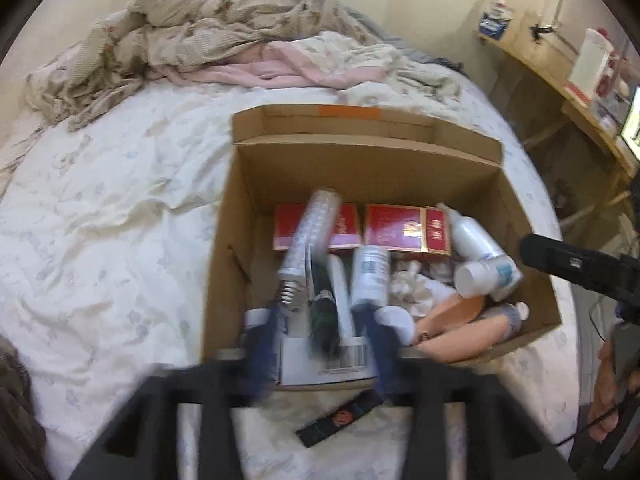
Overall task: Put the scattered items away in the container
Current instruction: 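Lower the lighter and pill bottle into the box and open both tools, then grasp the second black lighter with the left tool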
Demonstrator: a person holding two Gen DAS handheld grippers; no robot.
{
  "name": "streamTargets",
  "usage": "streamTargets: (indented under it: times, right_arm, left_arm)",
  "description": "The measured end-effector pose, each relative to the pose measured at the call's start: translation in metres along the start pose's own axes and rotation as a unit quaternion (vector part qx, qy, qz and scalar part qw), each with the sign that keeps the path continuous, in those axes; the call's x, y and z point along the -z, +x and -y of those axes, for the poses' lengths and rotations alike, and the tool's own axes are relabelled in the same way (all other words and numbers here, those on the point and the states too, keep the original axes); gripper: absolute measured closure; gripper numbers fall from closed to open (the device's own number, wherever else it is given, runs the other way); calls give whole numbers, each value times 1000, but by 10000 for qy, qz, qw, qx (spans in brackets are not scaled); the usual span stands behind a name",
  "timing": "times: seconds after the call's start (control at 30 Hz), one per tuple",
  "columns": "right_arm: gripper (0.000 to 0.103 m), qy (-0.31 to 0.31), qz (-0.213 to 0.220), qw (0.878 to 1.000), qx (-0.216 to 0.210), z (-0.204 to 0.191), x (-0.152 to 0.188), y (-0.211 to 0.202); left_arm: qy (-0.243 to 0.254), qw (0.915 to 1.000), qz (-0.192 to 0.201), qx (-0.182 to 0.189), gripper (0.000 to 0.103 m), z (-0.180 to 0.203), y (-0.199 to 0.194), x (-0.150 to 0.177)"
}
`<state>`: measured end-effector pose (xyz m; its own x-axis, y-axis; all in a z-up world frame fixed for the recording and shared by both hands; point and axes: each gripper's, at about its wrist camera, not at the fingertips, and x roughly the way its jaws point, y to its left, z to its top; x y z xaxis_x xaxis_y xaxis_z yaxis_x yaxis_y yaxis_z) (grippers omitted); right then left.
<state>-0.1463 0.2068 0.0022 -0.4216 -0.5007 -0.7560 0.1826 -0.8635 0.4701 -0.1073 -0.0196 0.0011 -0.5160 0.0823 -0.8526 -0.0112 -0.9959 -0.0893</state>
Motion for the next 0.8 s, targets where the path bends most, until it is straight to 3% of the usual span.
streamTargets:
  times: [0.13,0.27,0.53,0.63,0.7,0.8]
  right_arm:
    - [15,-138,149,9995,224,-2,0,-7]
    - [15,-40,133,9998,120,2,-2,-9]
    - [15,-10,291,9996,-49,0,-4,-27]
    - [15,74,302,9994,-164,1,-2,-34]
    - [15,221,280,9989,-313,6,0,-39]
    - [15,388,279,9981,-382,14,6,-47]
  left_arm:
    - [-38,9998,106,191,39,0,-8,0]
    - [-163,9996,-49,213,39,-3,-11,3]
    - [-377,9988,-189,231,39,-16,-54,9]
    - [-515,9982,-296,108,34,-23,-60,19]
    - [-613,9971,-415,-193,23,-29,-53,29]
    - [-992,9924,-680,-258,23,-47,-32,49]
